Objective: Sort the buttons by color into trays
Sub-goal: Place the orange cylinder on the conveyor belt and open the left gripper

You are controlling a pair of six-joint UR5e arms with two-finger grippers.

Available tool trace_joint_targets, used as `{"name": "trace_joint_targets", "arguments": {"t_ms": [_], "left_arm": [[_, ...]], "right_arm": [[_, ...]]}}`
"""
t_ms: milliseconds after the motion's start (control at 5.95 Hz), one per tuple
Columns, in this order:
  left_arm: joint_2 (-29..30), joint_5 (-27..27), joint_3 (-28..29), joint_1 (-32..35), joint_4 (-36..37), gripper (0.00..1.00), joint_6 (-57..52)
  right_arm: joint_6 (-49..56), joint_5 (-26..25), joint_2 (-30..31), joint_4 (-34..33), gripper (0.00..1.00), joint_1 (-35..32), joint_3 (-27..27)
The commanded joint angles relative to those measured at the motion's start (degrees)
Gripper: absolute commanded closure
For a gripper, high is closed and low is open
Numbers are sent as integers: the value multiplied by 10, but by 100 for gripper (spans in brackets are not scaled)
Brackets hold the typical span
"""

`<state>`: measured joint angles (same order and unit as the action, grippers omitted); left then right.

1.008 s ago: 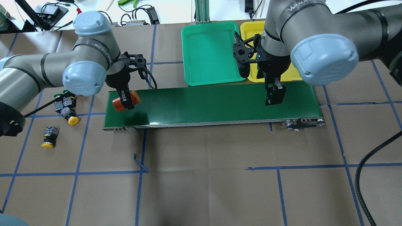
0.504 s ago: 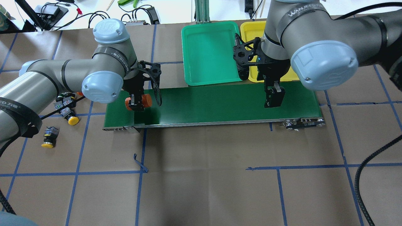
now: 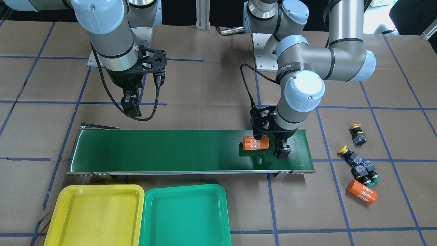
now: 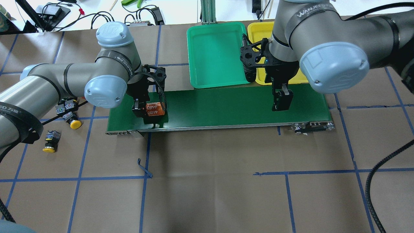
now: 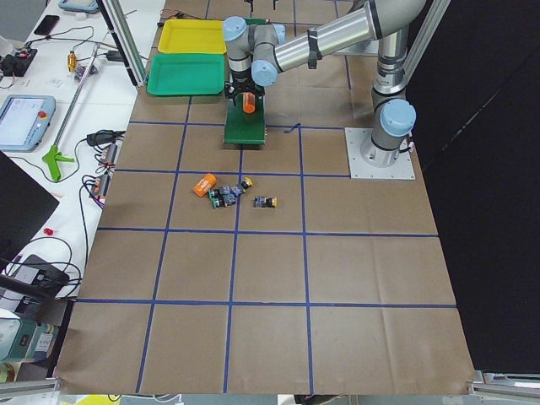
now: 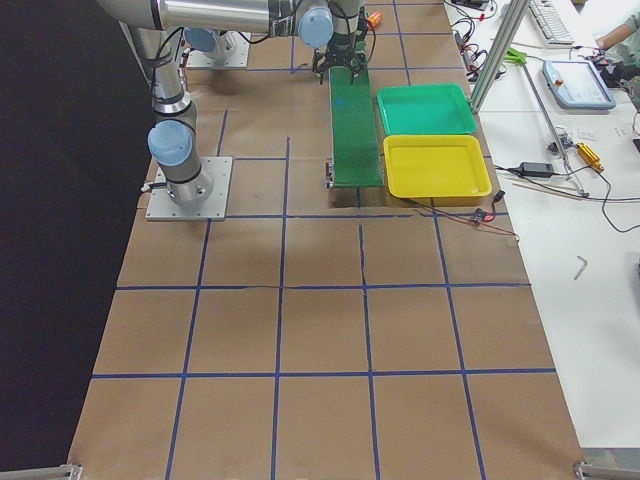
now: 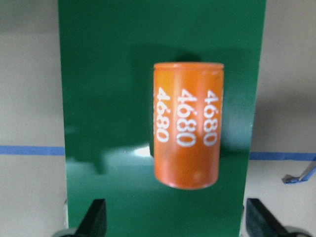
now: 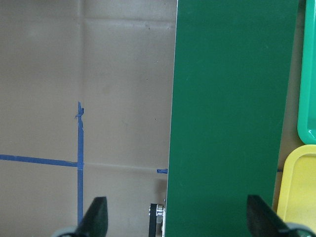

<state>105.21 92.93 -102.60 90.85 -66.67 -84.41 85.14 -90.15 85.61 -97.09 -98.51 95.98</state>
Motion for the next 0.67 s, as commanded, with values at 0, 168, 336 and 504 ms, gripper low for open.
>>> {"name": "trace_joint_targets", "arguments": {"t_ms": [0,168,336,504], "left_arm": [[-41,-19,-2,-84,-12,1,3],[-62,-22,-1,-143,-41,1,5],[-69,-21,-1,-200,-43,1,4],[-59,-22,-1,-253,-35,1,3]], "right_arm": [[-1,0,-2,-1,0,1,0],[-1,-1,-2,-1,0,1,0],[0,1,-4,0,0,1,0],[0,6,-5,-1,0,-1,1]]}}
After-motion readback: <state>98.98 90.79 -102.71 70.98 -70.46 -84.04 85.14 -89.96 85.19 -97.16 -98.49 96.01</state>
